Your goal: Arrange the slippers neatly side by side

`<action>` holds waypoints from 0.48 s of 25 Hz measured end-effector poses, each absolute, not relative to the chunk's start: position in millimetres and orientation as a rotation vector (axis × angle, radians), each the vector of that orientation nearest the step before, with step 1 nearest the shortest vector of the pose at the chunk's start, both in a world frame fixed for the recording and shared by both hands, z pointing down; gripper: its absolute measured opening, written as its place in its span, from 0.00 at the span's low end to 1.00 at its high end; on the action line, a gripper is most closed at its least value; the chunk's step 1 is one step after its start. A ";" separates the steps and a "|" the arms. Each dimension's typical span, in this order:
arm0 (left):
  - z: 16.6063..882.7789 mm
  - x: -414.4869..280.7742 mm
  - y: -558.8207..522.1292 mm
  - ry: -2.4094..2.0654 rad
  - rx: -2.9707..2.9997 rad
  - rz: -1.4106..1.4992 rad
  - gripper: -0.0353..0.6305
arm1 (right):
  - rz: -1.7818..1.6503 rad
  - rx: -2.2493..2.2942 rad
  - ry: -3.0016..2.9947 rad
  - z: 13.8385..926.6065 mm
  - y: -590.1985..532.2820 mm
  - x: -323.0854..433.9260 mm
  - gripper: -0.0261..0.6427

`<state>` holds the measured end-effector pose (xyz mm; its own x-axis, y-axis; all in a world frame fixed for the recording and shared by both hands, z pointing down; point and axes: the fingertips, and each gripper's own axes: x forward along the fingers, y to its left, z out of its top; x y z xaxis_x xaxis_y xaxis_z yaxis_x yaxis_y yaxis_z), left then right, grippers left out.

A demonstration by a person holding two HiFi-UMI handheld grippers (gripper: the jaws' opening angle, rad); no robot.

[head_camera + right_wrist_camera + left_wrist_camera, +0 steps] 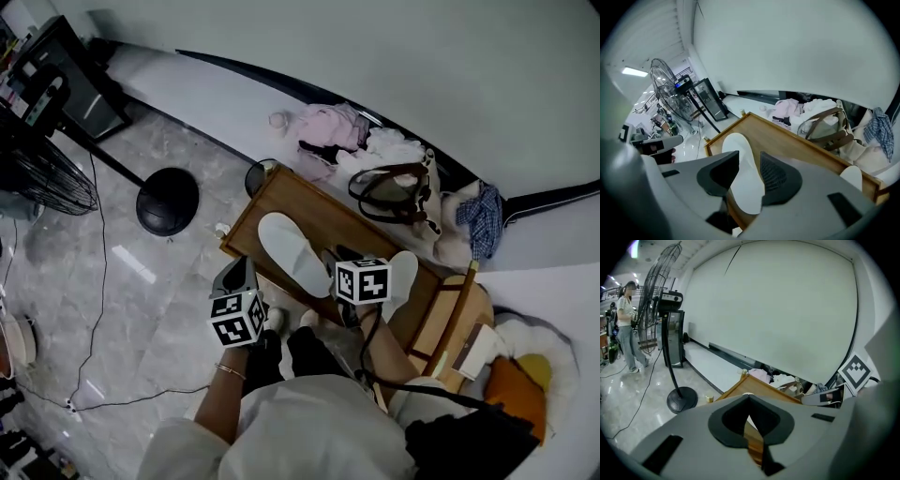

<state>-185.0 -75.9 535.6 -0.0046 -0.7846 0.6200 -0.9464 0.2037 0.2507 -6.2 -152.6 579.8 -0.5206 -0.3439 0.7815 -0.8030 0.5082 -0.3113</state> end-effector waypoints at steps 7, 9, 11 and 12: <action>539.5 -210.7 -55.2 -1.902 1.504 0.279 0.07 | 0.814 0.761 -2.115 591.9 -151.3 -41.1 0.27; 540.6 -217.9 -50.2 -1.919 1.478 0.271 0.07 | 0.788 0.724 -2.116 594.7 -151.6 -48.3 0.27; 542.6 -224.5 -46.4 -1.931 1.457 0.266 0.07 | 0.764 0.692 -2.113 598.3 -152.3 -54.7 0.27; 544.3 -227.0 -44.8 -1.935 1.447 0.263 0.07 | 0.753 0.677 -2.111 600.4 -152.7 -57.4 0.27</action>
<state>-227.0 -44.8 544.3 -0.1347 -0.7624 0.6329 -0.9036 0.3567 0.2374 -57.4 -152.7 600.4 -0.5543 -0.2116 0.8050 -0.6734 0.6824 -0.2843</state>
